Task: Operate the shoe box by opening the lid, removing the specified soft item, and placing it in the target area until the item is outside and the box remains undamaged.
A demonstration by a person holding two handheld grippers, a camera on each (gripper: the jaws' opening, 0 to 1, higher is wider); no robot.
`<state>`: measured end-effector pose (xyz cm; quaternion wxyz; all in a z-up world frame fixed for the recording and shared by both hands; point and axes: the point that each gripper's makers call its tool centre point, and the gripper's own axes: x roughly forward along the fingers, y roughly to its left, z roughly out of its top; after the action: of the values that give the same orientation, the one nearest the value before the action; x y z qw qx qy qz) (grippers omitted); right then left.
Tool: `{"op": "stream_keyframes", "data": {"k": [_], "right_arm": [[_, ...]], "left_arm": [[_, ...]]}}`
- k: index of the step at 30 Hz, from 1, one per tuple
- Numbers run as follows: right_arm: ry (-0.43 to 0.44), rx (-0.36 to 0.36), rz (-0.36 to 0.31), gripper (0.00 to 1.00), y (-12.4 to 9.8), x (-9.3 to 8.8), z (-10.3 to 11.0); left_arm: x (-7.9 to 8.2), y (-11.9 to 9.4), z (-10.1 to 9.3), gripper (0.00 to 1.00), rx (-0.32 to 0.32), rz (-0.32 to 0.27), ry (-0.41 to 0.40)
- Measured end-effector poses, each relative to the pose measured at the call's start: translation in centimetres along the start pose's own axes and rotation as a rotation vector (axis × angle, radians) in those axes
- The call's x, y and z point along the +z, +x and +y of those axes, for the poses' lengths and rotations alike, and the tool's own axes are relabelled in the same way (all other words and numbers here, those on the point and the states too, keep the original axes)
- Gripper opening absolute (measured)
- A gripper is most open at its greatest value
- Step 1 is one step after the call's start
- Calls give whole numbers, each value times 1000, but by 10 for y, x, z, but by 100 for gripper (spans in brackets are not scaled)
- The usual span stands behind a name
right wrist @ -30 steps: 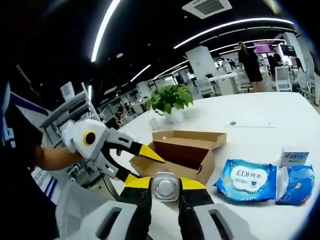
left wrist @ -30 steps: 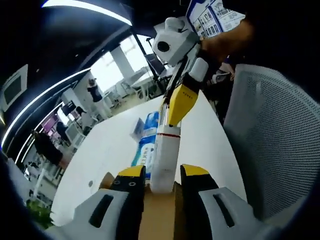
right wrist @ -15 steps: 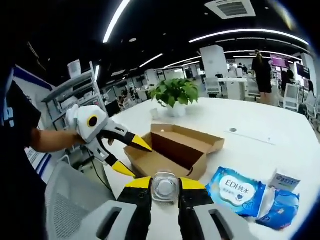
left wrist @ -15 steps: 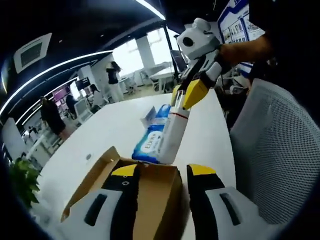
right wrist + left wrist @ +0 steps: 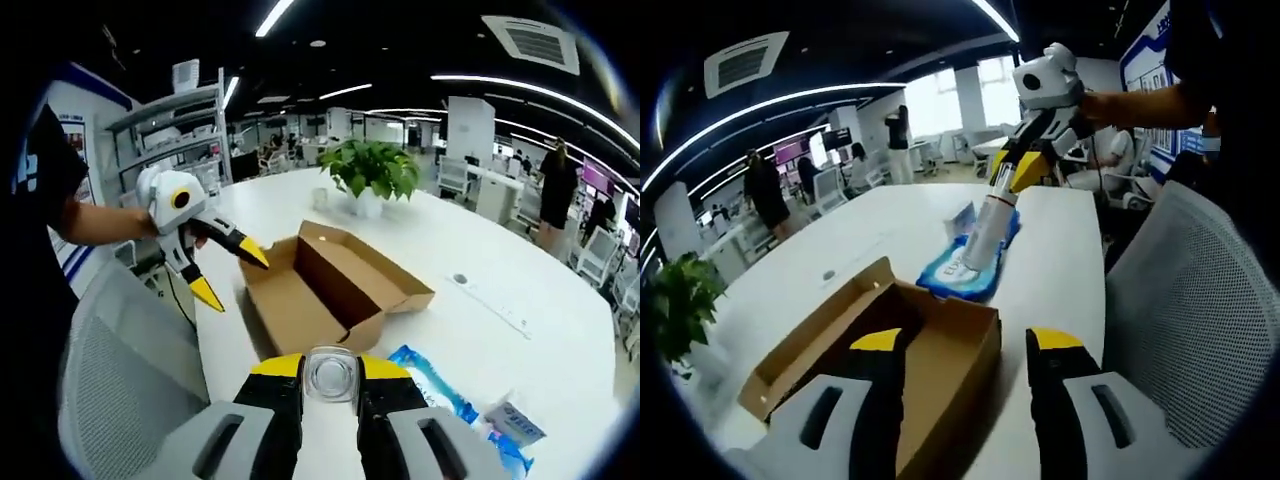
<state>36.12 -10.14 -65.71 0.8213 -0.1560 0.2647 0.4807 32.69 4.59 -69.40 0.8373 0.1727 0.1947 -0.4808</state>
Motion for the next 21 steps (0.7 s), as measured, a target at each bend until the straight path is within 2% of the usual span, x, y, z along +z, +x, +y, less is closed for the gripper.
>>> {"op": "stream_keyframes", "data": {"k": [10,21], "right_arm": [[-133,32,82,15,-1,2,-23],[-296,99,155,15,4,2,-43]], "left_arm": [[-12,-23,1,57,78,-10,-107],[-24,-41,-8,62,110,2,-150]]}}
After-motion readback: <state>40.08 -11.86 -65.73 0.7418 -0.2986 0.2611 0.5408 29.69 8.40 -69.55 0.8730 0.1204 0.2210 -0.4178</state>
